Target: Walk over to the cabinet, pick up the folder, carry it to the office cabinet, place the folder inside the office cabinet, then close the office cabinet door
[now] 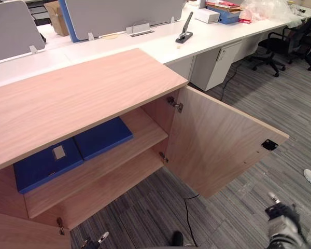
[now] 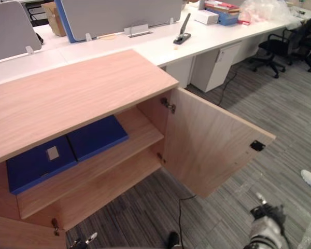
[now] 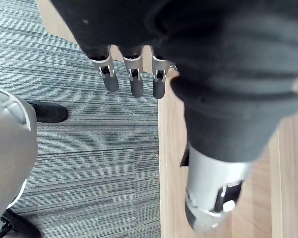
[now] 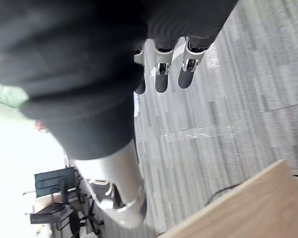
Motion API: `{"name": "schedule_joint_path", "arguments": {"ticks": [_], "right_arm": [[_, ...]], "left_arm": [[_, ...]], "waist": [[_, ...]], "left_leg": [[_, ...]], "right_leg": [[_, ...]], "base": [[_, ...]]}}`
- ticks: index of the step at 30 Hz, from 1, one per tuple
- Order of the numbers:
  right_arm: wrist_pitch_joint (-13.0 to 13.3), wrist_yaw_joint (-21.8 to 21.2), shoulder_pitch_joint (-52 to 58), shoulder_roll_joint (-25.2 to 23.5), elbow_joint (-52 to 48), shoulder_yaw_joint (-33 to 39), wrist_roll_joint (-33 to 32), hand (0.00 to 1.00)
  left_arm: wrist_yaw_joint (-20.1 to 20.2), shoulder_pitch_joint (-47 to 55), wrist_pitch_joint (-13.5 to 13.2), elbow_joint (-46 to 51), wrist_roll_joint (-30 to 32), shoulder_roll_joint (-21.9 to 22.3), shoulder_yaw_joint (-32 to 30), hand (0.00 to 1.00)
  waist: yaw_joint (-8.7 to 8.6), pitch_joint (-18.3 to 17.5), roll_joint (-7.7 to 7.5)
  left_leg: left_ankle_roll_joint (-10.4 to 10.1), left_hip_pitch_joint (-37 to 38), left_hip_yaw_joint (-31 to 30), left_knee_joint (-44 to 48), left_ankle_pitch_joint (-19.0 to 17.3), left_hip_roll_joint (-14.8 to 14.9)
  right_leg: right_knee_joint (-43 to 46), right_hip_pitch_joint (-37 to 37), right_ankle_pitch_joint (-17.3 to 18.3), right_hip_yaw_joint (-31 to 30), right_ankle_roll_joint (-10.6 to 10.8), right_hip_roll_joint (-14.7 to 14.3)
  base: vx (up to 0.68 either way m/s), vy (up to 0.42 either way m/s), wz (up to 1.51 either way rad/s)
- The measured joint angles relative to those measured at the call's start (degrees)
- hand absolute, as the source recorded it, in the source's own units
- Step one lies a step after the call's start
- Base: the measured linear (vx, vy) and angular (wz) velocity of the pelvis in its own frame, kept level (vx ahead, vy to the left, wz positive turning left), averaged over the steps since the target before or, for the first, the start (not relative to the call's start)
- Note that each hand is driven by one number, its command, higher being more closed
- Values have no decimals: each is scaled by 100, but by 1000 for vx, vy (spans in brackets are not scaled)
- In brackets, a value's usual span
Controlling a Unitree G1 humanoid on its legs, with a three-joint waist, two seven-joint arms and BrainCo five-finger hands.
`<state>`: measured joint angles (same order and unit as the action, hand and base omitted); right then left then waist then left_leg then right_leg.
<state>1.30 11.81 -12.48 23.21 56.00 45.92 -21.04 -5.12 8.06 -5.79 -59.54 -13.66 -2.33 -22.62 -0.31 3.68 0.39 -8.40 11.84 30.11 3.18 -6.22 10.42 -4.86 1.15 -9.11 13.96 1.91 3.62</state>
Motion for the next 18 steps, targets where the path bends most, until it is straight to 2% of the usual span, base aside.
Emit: {"name": "schedule_joint_path", "arguments": {"ticks": [5, 11, 15, 16, 18], "right_arm": [[26, -16, -867, 797, 339, -210, -8, 0], [40, -265, -1838, 1178, 661, -1263, -14, 0], [47, -411, -2326, 1279, 744, -1861, -26, 0], [82, -327, -2453, 1343, 906, -1894, -61, 0], [112, -469, -2457, 1438, 928, -2160, -281, 0]], "left_arm": [[1, 7, -9, 193, -73, -59, 244, 0], [30, -5, -17, 232, -143, -92, 461, 0], [36, 12, -27, 281, -141, -73, 587, 0], [38, 14, -28, 284, -138, -63, 599, 0], [38, 34, -29, 283, -140, -63, 600, 0]], "waist": [[-7, 78, 119], [-9, 179, 295], [59, 273, 413], [80, 288, 436], [95, 350, 453]], "left_leg": [[6, -122, -245, 3, -90, 0], [11, -290, -431, 60, -92, -11], [11, -334, -553, 89, -92, -12], [12, -368, -570, 95, -92, -16], [12, -371, -579, 96, -92, -17]], "right_leg": [[-9, 62, -13, 50, -16, 8], [15, 167, -29, 141, -26, 45], [26, 160, -29, 173, -26, 61], [28, 160, -29, 186, -26, 68], [29, 156, -30, 194, -27, 70]], "base": [[-35, 6, 7], [-5, 0, 5], [-4, 0, 9], [-32, 7, 7], [-36, 3, 3]]}}
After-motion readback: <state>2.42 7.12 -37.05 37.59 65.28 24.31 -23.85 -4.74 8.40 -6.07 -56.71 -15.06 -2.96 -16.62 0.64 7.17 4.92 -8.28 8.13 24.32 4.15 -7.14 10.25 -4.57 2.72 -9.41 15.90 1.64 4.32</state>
